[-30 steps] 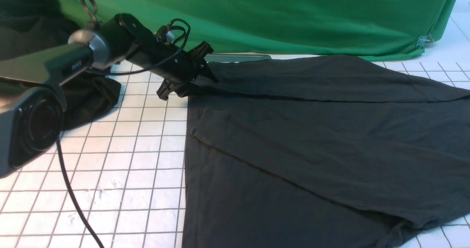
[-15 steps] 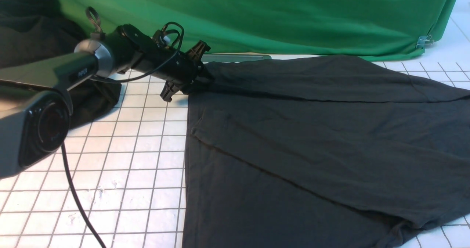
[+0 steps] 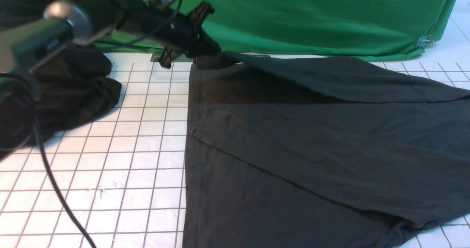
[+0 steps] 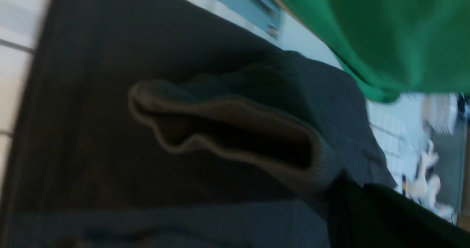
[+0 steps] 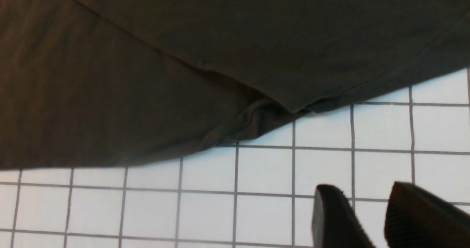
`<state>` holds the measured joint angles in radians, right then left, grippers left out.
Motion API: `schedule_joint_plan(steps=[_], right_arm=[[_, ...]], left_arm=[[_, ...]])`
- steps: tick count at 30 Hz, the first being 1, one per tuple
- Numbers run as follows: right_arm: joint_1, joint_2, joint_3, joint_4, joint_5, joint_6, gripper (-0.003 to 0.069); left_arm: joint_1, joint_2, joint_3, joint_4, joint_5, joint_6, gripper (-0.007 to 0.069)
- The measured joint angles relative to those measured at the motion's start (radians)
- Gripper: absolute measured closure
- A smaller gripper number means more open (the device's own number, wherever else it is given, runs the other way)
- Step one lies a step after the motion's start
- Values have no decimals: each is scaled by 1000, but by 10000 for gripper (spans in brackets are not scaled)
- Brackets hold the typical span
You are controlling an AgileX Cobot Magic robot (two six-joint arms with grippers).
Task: Fold a long-sleeved shirt over a white checkered tablecloth.
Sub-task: 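Fold the left side of the dark shirt inward over its body with the left gripper, then grasp the near edge of the shirt at its hem and shoulder corners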
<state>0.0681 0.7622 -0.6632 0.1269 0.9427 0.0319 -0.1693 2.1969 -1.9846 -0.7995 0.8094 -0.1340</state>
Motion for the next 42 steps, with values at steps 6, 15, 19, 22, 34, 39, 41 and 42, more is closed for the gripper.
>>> schedule_joint_plan(steps=[6,15,19,22,34,39,41,42], right_arm=[[0,0,0,0,0,0,449],[0,0,0,0,-2,0,440],[0,0,0,0,-10,0,436],[0,0,0,0,-15,0,433],[0,0,0,0,-33,-16,428],[0,0,0,-1,-34,-24,425],[0,0,0,-1,-38,-25,423],[0,0,0,-1,-41,-25,422]], left_arm=[[-67,-165,108,171,124,-3,611],[-184,-325,647,272,-84,0,612],[-207,-325,750,277,-190,11,604],[-208,-326,766,303,-203,11,581],[-195,-417,705,416,35,21,184],[-195,-492,697,438,257,38,104],[-199,-504,718,444,300,38,97],[-203,-511,742,448,313,38,95]])
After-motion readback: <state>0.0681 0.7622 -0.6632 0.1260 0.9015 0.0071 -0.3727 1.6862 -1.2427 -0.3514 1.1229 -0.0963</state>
